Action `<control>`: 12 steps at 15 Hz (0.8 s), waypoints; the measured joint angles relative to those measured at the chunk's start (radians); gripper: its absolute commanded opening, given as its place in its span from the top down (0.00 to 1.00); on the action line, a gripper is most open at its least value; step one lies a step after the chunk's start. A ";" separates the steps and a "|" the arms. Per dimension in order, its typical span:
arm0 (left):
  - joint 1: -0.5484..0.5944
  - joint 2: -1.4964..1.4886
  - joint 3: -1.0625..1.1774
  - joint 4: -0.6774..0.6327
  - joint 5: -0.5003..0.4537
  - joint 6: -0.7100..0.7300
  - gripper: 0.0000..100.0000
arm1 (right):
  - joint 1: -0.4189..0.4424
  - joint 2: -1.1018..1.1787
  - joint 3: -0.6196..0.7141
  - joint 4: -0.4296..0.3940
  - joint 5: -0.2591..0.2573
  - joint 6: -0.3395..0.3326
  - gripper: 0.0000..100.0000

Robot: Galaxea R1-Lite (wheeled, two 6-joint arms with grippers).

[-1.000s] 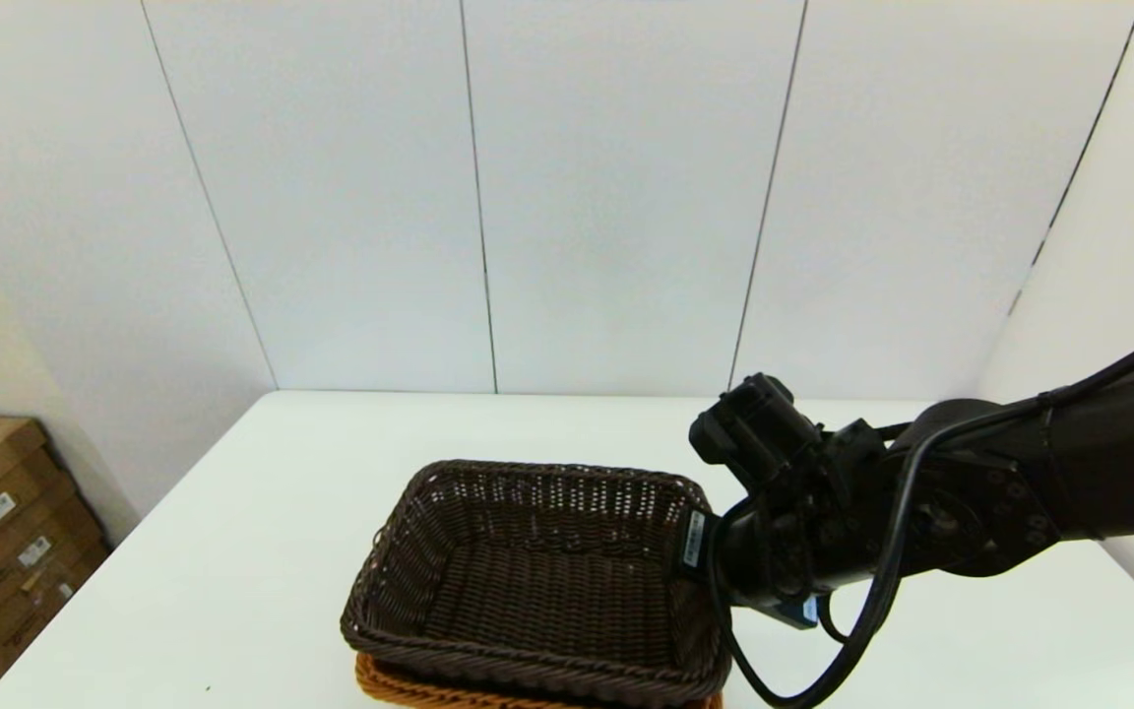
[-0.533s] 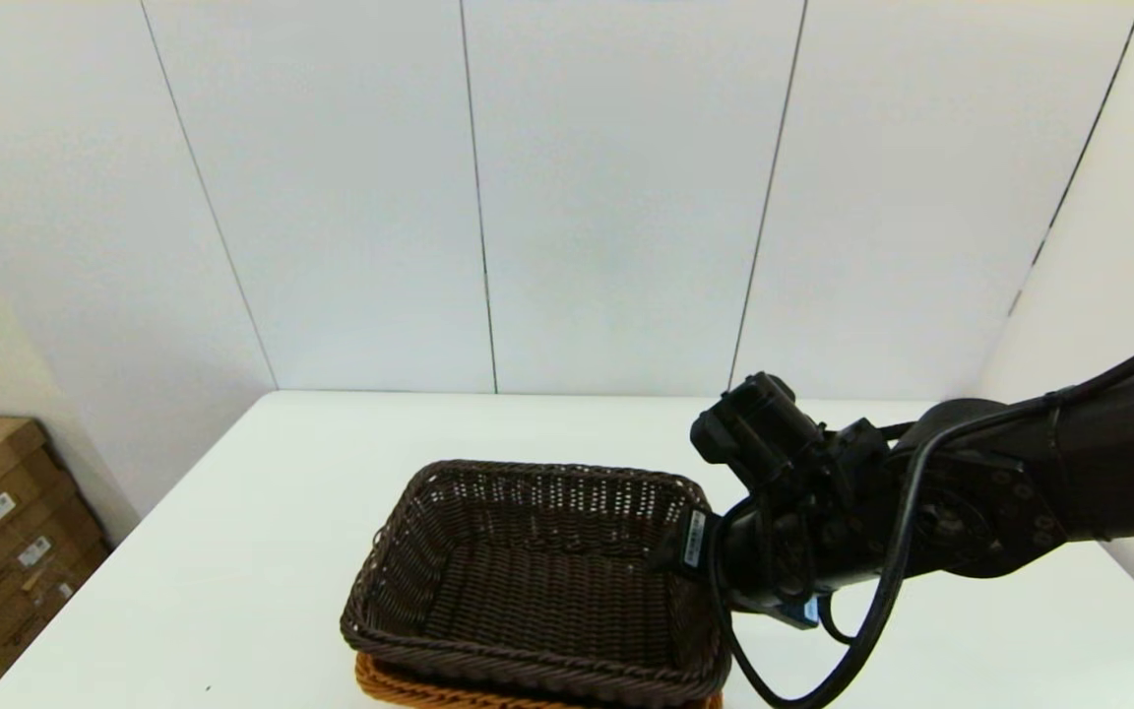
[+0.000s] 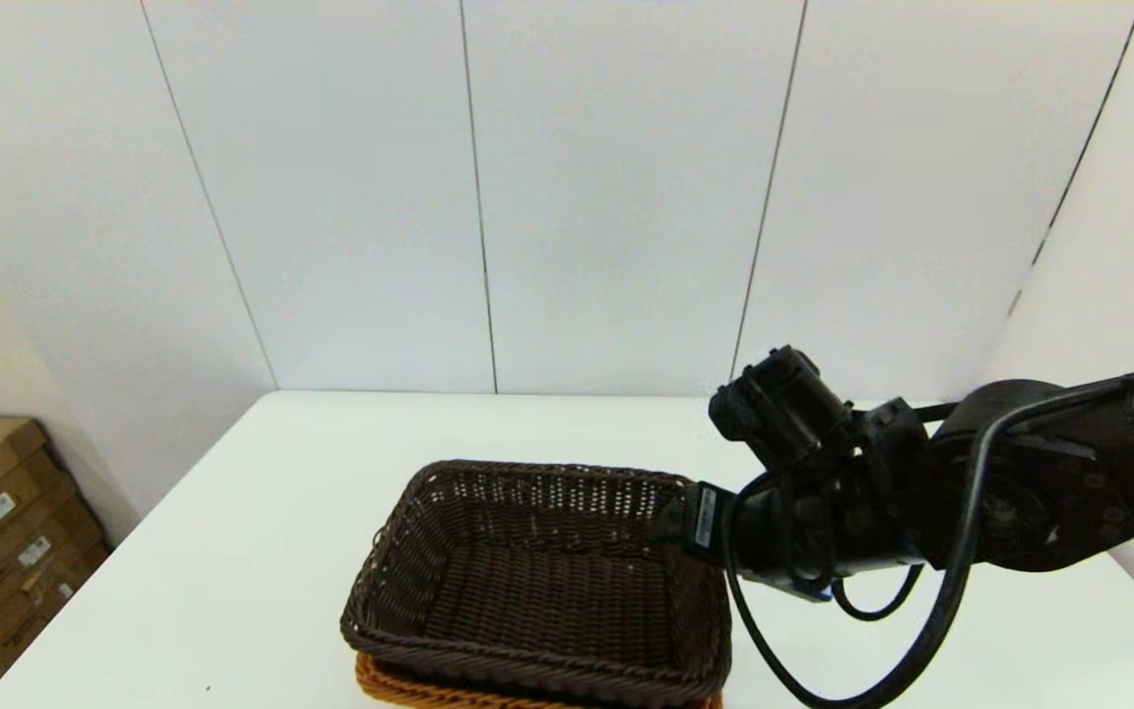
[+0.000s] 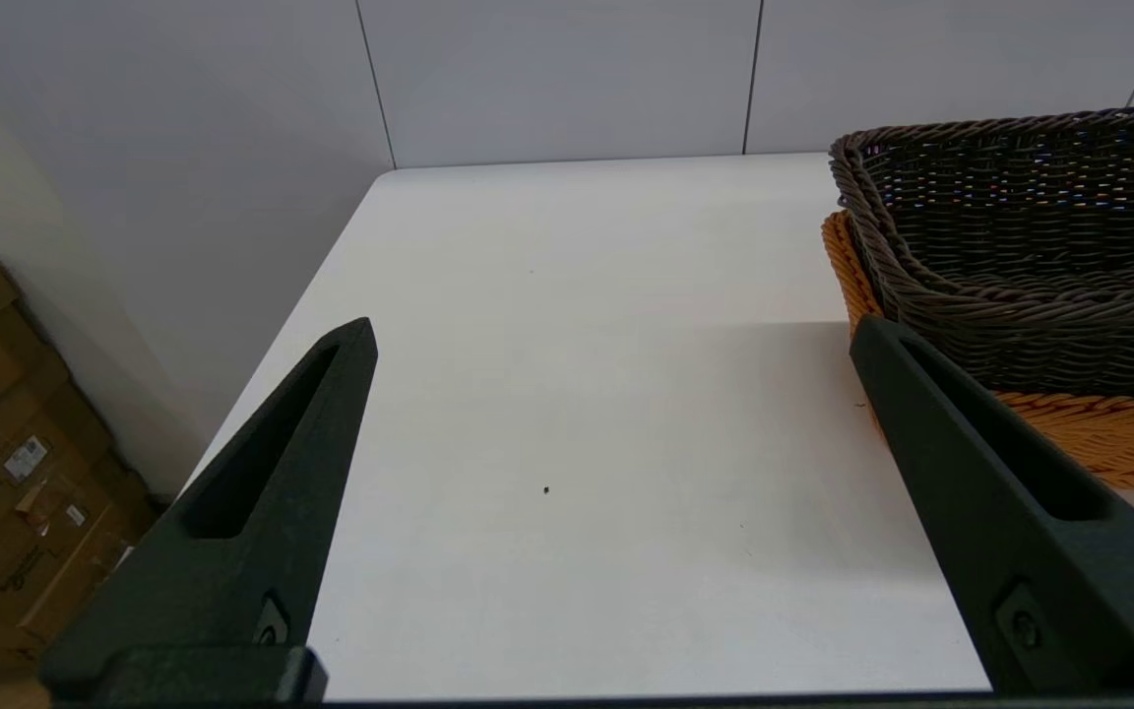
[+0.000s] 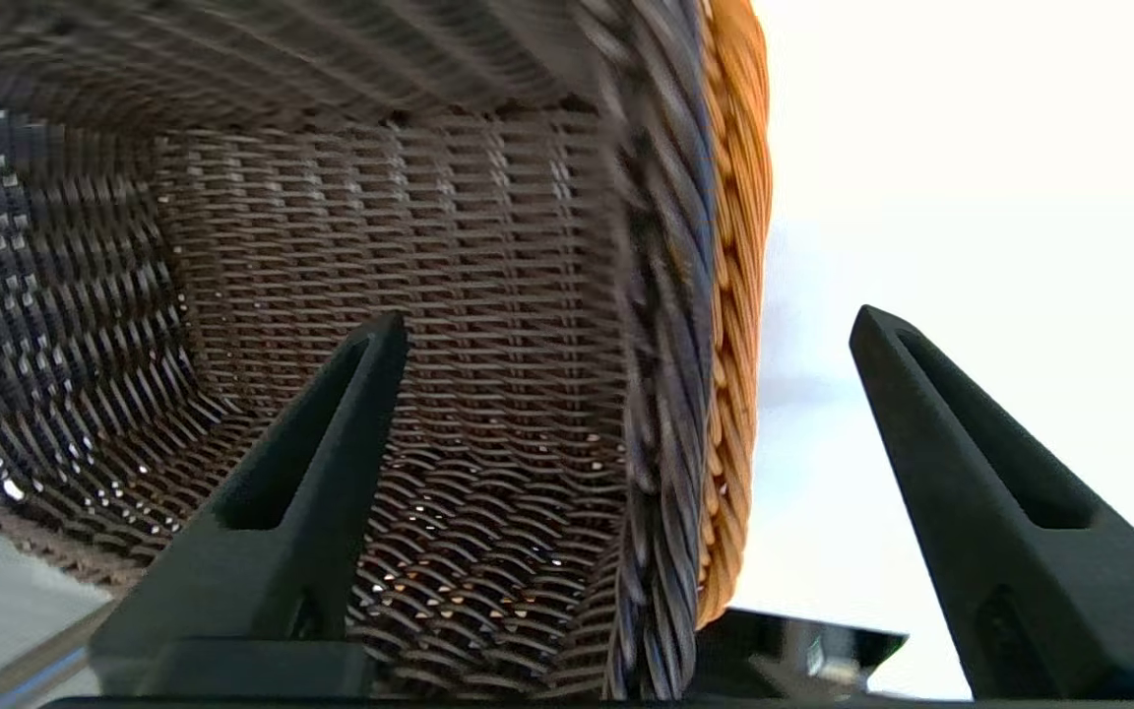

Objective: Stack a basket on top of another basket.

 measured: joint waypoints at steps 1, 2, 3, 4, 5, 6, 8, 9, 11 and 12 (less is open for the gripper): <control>0.000 0.000 0.000 0.000 0.000 0.000 0.00 | 0.000 -0.013 -0.002 0.000 -0.024 -0.028 0.00; 0.000 0.000 0.000 0.000 0.000 0.000 0.00 | 0.000 -0.023 -0.002 0.000 -0.050 -0.056 0.00; 0.000 0.000 0.000 0.000 0.000 0.000 0.00 | 0.000 -0.033 -0.003 0.000 -0.074 -0.089 0.00; 0.000 0.000 0.000 0.000 0.000 0.000 0.00 | -0.002 -0.042 -0.003 0.000 -0.097 -0.123 0.00; 0.000 0.000 0.000 0.000 0.000 0.000 0.00 | -0.004 -0.047 -0.003 0.001 -0.103 -0.139 0.00; 0.000 0.000 0.000 0.000 0.000 0.000 0.00 | -0.006 -0.049 -0.001 0.000 -0.104 -0.142 0.00; 0.000 0.000 0.000 0.000 0.000 0.000 0.00 | -0.007 -0.050 0.003 -0.010 -0.125 -0.145 0.00; 0.000 0.000 0.000 0.000 0.000 0.000 0.00 | -0.008 -0.053 0.004 -0.028 -0.146 -0.154 0.00; 0.000 0.000 0.000 0.000 0.000 0.000 0.00 | -0.012 -0.079 0.008 -0.060 -0.190 -0.187 0.00; 0.000 0.000 0.000 0.000 0.000 0.000 0.00 | -0.014 -0.106 0.012 -0.063 -0.206 -0.214 0.00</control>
